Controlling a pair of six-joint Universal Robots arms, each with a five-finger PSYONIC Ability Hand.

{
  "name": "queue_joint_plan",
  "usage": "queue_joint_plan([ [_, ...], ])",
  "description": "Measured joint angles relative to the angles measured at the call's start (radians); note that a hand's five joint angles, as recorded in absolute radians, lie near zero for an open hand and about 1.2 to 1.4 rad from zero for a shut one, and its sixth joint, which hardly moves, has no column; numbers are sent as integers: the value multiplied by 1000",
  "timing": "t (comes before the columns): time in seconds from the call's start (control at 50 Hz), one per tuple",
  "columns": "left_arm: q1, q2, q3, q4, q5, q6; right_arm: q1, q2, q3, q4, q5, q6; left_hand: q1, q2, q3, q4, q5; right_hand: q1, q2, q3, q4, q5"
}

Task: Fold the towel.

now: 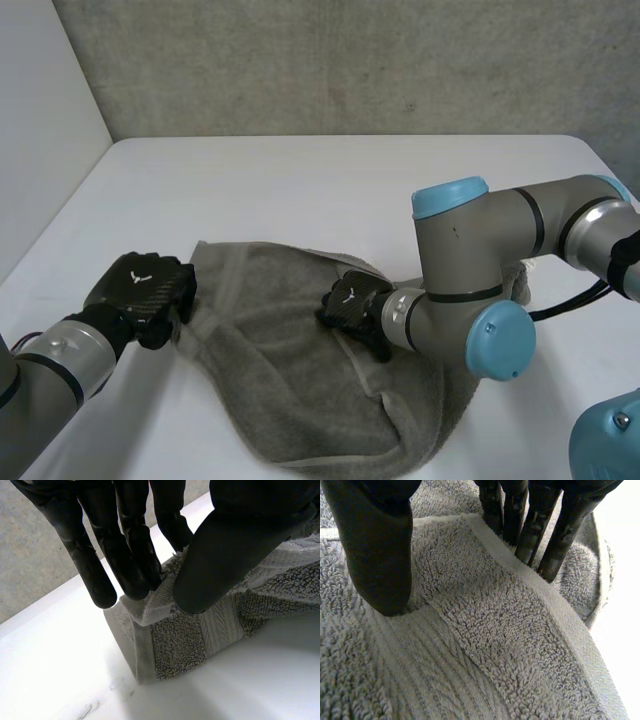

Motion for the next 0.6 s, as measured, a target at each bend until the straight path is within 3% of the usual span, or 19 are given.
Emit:
queue_joint_plan([
  [0.2,11,-1,-1,0,6,0,-3,-19,17,-46,4,19,0,0,0,0,5,153,223,270,270,251],
  [0.48,19,-1,-1,0,19,-2,-8,-65,43,-63,2,78,0,0,0,0,5,309,318,302,305,293],
  [0.58,20,-2,-2,0,19,-2,-11,-79,58,-73,1,84,0,0,0,0,5,494,500,475,484,474],
  [0.6,20,-2,-2,0,19,-2,-12,-82,63,-76,1,85,0,0,0,0,5,628,631,605,605,610],
])
